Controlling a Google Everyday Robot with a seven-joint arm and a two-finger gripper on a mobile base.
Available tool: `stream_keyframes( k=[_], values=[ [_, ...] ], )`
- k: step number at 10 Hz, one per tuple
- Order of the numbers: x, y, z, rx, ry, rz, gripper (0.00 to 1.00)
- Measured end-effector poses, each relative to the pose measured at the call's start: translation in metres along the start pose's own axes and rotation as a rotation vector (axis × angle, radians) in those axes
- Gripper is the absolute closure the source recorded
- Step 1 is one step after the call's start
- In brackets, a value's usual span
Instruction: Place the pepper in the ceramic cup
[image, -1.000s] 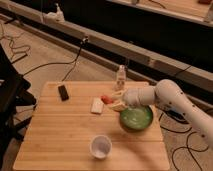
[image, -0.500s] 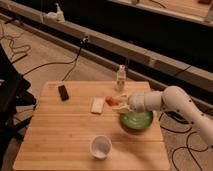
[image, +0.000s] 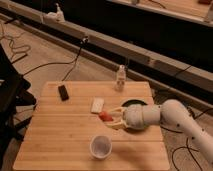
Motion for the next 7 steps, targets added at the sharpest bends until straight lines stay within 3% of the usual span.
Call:
stream_keyframes(
  k=[3,5,7],
  values=[
    [0.021,0.045,0.03,-0.11,-0.035,0.011,1.0],
    [0.028,0.054,0.043,-0.139,-0.059,0.019,1.0],
    [0.032,0.052,0.051,-0.139,-0.078,0.024,0.87]
  ],
)
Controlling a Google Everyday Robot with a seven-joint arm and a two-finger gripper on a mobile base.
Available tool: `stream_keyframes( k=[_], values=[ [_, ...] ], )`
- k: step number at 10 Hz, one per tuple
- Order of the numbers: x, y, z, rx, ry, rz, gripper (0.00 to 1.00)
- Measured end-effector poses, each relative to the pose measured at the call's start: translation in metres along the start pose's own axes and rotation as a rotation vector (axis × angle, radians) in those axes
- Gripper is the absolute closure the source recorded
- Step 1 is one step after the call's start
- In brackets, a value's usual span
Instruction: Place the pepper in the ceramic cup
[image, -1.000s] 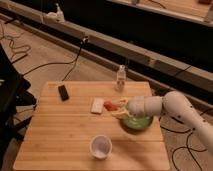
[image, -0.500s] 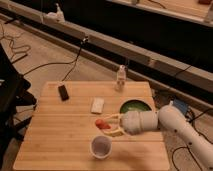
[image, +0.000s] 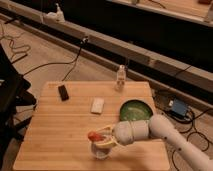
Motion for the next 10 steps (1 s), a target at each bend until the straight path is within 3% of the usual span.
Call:
stream_keyframes(
  k=[6,10],
  values=[
    [0.02,-0.011,0.002,0.034,-0.042,0.054,0.25],
    [0.027,-0.005,0.003,0.035,-0.076,0.086,0.2]
  ],
)
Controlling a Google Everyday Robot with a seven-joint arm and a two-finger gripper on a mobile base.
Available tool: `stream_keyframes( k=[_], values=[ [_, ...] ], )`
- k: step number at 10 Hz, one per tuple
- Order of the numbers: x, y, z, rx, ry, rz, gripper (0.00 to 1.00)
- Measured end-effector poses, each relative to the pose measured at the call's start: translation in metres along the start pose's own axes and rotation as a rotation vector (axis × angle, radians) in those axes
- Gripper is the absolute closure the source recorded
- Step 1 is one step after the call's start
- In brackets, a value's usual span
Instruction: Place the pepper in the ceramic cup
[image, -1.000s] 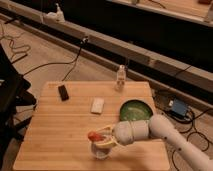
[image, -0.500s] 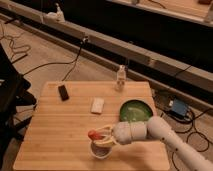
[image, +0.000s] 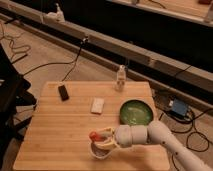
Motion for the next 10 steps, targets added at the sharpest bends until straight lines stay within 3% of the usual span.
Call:
stream_keyframes(
  k=[4,5,8,10],
  values=[
    [-0.001,-0.007,-0.008,0.019,0.013,-0.033,0.2],
    [-0.003,-0.013,-0.015,0.03,0.044,-0.065,0.2],
    [-0.025,-0.06,-0.05,0.123,0.184,-0.178,0.2],
    [-0.04,-0.086,-0.075,0.173,0.254,-0.203,0.2]
  ],
)
